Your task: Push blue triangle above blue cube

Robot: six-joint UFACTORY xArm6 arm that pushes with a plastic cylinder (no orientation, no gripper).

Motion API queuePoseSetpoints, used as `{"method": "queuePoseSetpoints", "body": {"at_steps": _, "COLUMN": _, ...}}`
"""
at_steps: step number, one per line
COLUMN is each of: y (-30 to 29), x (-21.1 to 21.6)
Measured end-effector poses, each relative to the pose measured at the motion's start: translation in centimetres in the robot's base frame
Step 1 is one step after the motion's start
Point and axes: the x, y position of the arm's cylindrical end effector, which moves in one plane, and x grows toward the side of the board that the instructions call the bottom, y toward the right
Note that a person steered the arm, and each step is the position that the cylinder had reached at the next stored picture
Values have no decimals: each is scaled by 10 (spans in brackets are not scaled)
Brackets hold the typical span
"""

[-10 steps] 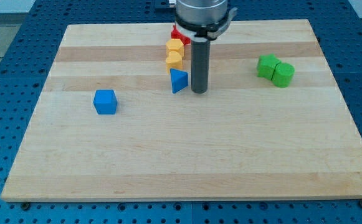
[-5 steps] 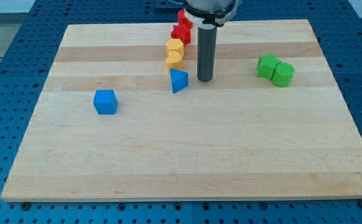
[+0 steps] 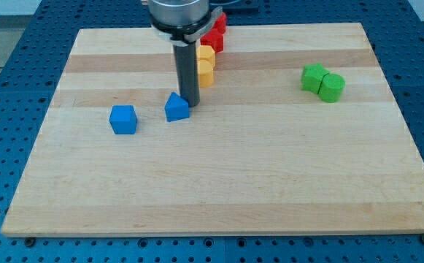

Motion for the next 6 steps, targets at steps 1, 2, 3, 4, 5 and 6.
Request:
{"method": "queuePoseSetpoints", "body": {"at_steps": 1, "y": 15, "x": 28}}
{"method": "queuePoseSetpoints", "body": {"at_steps": 2, "y": 6, "x": 51}}
{"method": "queuePoseSetpoints", "body": {"at_steps": 3, "y": -21, "x": 50}}
{"method": "queuePoseSetpoints", "body": {"at_steps": 4, "y": -61, "x": 33}}
{"method": "queuePoseSetpoints", "body": {"at_steps": 5, "y": -72, "x": 27}}
{"method": "queuePoseSetpoints", "body": {"at_steps": 6, "y": -41, "x": 27}}
